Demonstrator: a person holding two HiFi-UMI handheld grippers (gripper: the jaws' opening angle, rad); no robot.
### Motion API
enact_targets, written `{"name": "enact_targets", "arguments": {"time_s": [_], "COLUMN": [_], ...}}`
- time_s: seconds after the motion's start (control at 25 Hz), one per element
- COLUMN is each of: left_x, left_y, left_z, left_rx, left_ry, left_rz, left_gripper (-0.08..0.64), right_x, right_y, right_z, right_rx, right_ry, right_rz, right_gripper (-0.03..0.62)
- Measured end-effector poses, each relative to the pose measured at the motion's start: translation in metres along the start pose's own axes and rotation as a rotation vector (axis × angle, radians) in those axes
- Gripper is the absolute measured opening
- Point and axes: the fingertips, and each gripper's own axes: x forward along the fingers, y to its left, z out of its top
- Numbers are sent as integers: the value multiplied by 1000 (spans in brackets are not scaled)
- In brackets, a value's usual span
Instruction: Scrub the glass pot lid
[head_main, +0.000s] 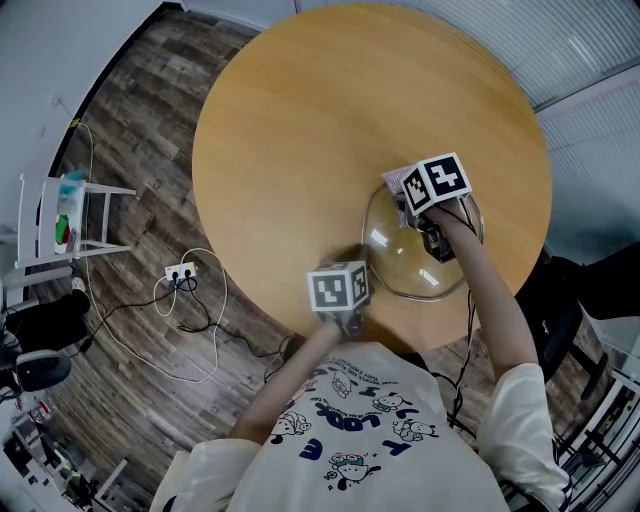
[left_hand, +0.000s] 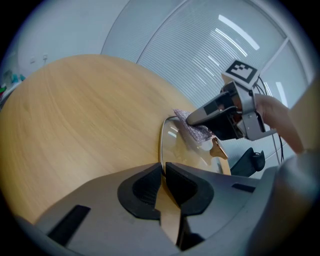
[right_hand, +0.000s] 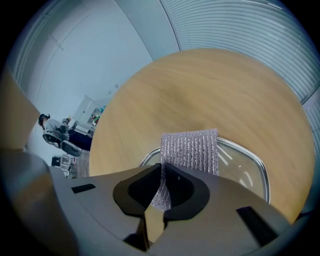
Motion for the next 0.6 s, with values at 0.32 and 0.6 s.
{"name": "enact_targets", "arguments": {"time_s": [0.32, 0.6], "left_x": [0, -1], "left_y": [2, 2], "left_z": [0, 0], "left_rx": [-1, 1], "left_ry": [-2, -3], "left_rz": [2, 4], "left_gripper": [37, 37], "right_x": [-6, -13], "right_y": [-17, -29], "right_z": [0, -3], "right_rx": [23, 51], "right_ry": [-19, -33], "right_rz": [-30, -45], "right_gripper": [48, 48]}}
